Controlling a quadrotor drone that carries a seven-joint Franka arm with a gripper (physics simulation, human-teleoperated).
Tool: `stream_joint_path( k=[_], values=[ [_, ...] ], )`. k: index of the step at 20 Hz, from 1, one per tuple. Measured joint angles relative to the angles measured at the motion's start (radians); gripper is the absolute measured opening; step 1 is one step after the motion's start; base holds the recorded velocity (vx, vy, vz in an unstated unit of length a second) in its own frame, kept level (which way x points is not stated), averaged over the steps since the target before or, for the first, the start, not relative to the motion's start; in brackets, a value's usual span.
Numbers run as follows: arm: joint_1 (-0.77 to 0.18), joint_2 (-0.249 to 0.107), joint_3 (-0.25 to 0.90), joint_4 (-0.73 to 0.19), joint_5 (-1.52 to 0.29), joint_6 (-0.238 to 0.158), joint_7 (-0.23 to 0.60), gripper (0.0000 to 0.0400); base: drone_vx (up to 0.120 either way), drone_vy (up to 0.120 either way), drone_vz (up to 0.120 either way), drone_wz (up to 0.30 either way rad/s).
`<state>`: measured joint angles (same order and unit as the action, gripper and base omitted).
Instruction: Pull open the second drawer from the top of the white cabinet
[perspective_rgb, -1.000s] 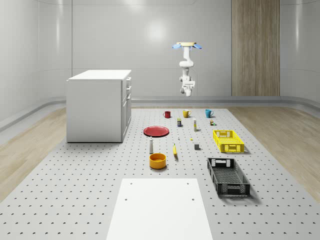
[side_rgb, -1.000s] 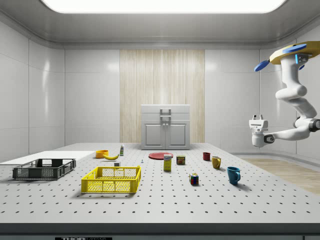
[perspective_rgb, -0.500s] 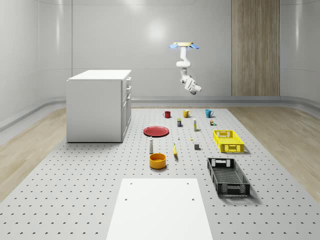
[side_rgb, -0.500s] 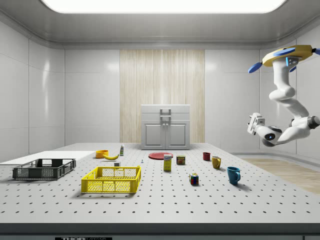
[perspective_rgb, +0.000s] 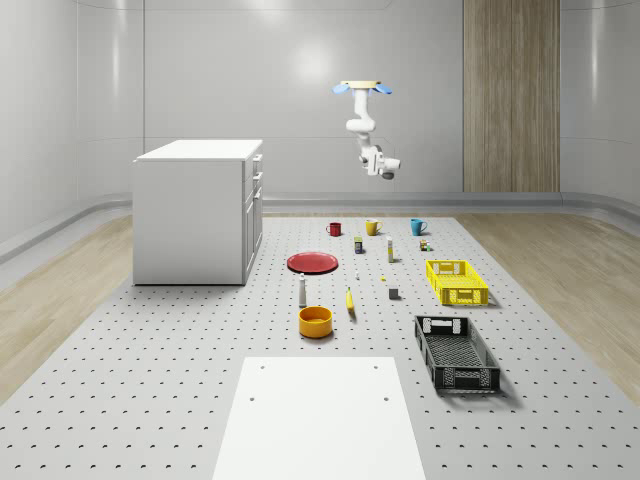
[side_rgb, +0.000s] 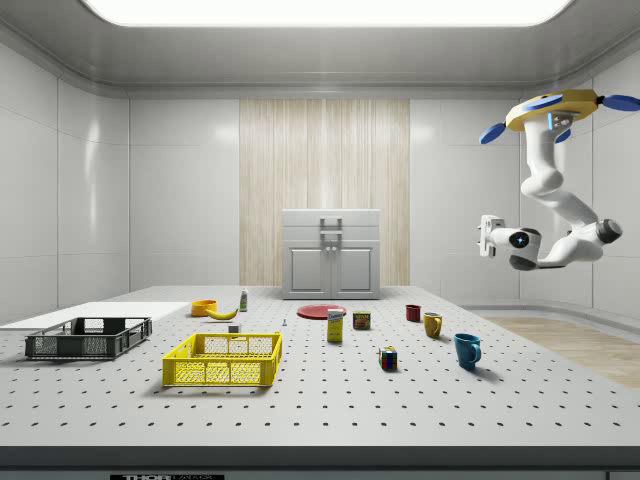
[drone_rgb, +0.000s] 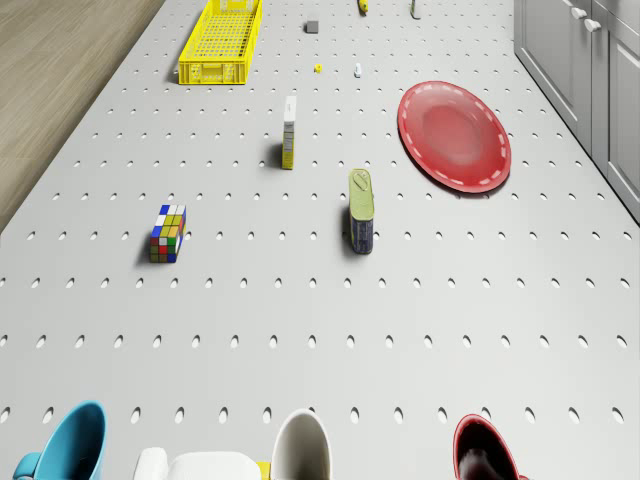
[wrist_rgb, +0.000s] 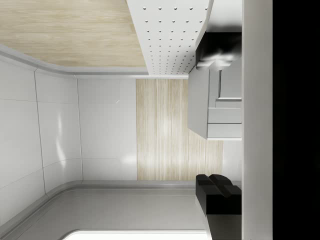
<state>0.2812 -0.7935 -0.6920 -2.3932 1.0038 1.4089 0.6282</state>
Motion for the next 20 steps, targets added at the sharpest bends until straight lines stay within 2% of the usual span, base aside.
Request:
stream_joint_path(
  k=[20],
  values=[
    [0.140, -0.098, -0.086, -0.035, -0.024, 0.102, 0.041, 0.0305, 0.120, -0.120, 0.000, 0.000]
  ],
)
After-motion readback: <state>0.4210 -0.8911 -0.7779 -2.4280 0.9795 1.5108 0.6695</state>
